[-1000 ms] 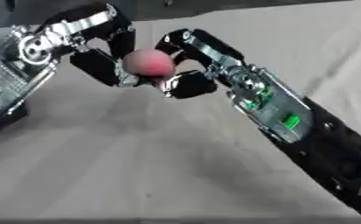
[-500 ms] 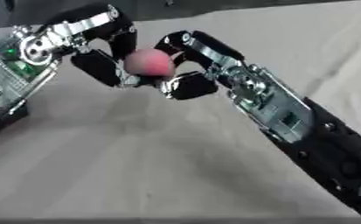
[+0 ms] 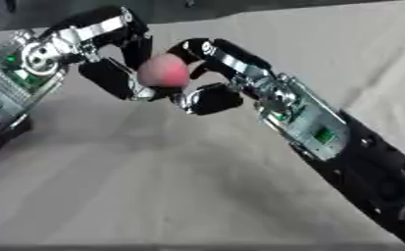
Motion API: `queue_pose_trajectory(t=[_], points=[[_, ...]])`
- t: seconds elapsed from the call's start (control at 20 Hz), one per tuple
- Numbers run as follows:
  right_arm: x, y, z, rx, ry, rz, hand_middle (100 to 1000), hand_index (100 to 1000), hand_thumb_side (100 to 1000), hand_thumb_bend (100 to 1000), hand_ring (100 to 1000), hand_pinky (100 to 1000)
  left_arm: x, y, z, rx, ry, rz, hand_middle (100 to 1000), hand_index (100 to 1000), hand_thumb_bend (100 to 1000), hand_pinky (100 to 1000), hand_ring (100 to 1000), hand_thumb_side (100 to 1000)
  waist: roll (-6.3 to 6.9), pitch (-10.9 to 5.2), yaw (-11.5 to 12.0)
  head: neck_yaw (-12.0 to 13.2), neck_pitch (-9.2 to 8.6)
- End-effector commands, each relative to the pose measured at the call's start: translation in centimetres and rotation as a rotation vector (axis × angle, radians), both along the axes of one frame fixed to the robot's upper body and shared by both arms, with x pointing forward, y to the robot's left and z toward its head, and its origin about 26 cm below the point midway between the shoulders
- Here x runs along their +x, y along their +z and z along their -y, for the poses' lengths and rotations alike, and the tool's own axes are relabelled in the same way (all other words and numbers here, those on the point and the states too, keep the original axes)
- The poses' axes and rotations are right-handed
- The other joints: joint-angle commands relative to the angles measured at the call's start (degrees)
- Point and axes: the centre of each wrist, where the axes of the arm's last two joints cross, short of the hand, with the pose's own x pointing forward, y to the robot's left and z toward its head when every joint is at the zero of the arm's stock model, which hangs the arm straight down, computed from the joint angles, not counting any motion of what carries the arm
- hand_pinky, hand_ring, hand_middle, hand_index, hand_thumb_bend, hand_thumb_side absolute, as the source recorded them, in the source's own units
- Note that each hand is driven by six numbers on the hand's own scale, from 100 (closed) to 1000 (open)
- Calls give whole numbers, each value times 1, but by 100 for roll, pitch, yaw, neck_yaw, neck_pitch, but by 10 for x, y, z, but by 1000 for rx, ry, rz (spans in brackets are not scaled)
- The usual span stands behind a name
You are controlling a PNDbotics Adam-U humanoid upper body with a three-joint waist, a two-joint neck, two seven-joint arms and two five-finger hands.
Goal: Pick up the objects with one hand, pass them to the other hand, and then place them into the box on the other side of the table.
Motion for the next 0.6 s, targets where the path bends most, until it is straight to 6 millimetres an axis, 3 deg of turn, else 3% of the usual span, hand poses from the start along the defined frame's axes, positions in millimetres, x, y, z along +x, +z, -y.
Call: queue_pose_trajectory(t=[0.05,0.2,0.25,0.3,0.6], points=[[1,5,2,-9,-10,26,670,806,152,744,851,753,-7,16,-1,-20,-17,67,381,315,518,512,396,100,56,-21,-7,21,-55],[1,4,4,-14,-22,31,682,817,181,773,859,756,-8,18,-2,-24,-14,95,379,314,524,511,394,100,56,-25,-10,32,-66],[2,3,4,-16,-30,32,685,821,181,746,860,758,-9,18,-2,-22,-15,102,379,314,524,513,394,100,56,-26,-10,34,-67],[2,3,5,-19,-39,33,687,824,201,795,861,758,-9,19,-3,-19,-16,109,378,314,528,512,394,100,56,-28,-11,36,-67],[5,1,9,-34,-92,47,712,857,248,852,873,765,-8,20,-8,-15,3,126,376,312,536,512,391,100,53,-42,-16,47,-69]])
